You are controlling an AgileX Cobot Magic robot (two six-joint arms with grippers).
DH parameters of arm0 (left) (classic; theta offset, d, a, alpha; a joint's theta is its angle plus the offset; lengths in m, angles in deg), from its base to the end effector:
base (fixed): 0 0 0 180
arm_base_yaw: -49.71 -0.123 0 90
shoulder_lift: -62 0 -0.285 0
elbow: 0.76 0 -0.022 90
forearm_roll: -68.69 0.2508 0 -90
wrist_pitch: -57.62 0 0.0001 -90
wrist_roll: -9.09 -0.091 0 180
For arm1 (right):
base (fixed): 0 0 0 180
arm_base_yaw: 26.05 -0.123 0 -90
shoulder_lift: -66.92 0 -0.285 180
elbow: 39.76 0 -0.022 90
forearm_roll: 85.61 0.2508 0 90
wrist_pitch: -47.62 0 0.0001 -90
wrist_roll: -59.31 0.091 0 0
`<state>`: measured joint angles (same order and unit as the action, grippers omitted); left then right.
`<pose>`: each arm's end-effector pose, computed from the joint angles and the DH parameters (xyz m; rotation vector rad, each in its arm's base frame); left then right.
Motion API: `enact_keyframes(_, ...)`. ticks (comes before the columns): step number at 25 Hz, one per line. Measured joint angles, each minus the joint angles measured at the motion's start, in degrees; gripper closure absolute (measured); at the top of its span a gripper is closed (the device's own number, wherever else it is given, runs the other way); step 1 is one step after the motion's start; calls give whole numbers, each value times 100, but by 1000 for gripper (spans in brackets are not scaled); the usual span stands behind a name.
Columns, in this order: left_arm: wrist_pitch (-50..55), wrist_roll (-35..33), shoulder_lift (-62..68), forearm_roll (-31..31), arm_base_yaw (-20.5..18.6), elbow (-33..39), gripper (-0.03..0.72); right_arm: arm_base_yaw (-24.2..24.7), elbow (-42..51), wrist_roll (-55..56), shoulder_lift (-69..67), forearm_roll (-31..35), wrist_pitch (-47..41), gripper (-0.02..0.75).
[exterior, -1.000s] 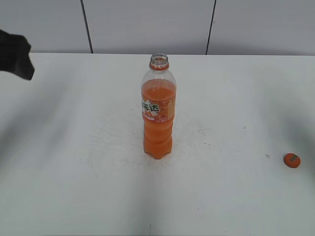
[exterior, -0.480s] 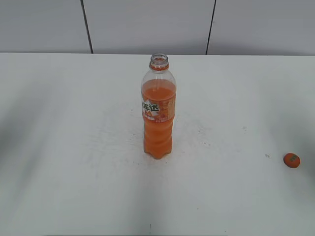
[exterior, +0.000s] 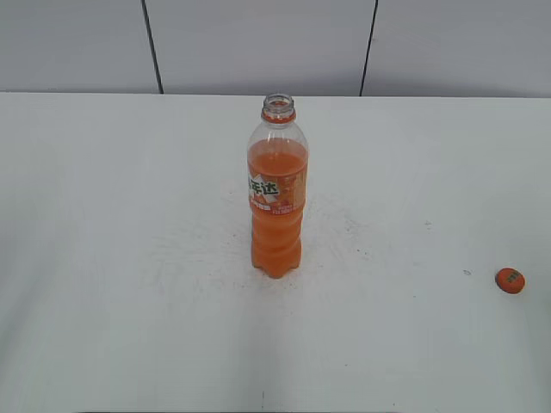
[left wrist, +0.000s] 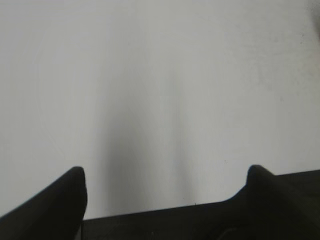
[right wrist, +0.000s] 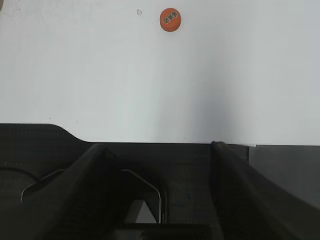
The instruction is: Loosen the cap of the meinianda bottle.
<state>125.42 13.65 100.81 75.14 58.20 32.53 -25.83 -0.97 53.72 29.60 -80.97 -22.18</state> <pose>0.0688 -0.0007 0.3305 0.0889 2.4320 0.0440 0.0624 0.0067 0.3022 -0.1132 2.5402 0.0679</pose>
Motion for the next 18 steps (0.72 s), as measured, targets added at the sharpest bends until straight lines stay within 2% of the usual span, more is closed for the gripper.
enact_keyframes(6, -188, -628, -1818, -365, 0, 841, 109, 0, 526, -117, 1704, -125, 14, 258)
enact_keyframes(11, -524, -1035, -2687, -734, 0, 994, 109, 0, 907, -465, 2847, -145, 82, 258)
enact_keyframes(15, -753, -1066, -2950, -1139, 0, 1130, 109, 0, 1050, -575, 3008, -178, 163, 258)
enact_keyframes(18, -810, -1073, -2968, -1183, 0, 1130, 113, 0, 1135, -607, 3008, -178, 569, 258)
